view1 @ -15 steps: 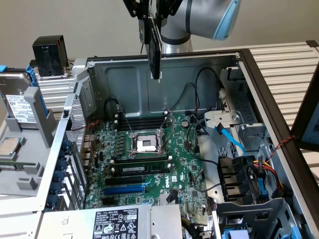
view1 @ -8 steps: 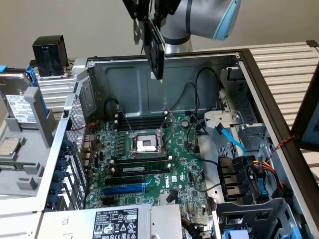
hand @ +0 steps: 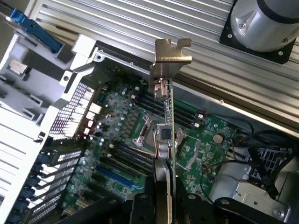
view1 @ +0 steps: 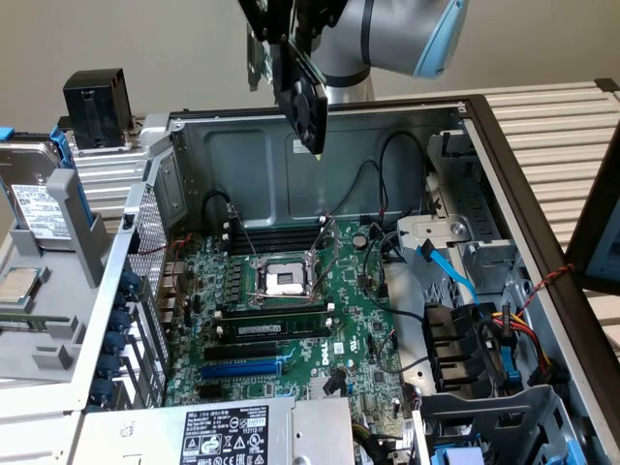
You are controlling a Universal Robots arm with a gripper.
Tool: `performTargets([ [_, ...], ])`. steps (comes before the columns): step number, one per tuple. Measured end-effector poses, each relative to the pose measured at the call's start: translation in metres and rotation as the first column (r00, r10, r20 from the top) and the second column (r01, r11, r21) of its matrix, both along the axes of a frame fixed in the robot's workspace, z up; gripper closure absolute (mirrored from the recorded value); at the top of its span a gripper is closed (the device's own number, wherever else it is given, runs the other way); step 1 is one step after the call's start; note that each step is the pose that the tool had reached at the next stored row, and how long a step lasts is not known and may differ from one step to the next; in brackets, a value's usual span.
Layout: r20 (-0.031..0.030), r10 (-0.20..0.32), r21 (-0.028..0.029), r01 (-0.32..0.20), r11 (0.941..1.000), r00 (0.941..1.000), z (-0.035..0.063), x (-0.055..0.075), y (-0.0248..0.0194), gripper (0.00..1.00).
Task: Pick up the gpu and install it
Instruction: 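Insert the gpu into the slot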
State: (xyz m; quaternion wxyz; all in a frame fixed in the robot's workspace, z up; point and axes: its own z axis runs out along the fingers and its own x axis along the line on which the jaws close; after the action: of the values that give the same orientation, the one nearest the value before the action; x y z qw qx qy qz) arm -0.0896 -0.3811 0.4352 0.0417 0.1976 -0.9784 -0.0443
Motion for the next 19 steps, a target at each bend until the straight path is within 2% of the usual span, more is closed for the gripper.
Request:
performTargets([
  [5, 0.0000, 0.091, 0.0016, -0.091, 0.9959, 0.9959, -0.0003, 0.0000, 0.0000, 0.72],
  [10, 0.0003, 0.183, 0.0032, -0.183, 0.9832, 0.9832, -0.0005, 0.0000, 0.0000, 0.72],
  [15, 0.0006, 0.272, 0.0044, -0.272, 0.9623, 0.9623, -0.0008, 0.0001, 0.0000, 0.72],
  [19, 0.0010, 0.341, 0.0058, -0.341, 0.9401, 0.9401, -0.0011, 0.0000, 0.0000, 0.72],
])
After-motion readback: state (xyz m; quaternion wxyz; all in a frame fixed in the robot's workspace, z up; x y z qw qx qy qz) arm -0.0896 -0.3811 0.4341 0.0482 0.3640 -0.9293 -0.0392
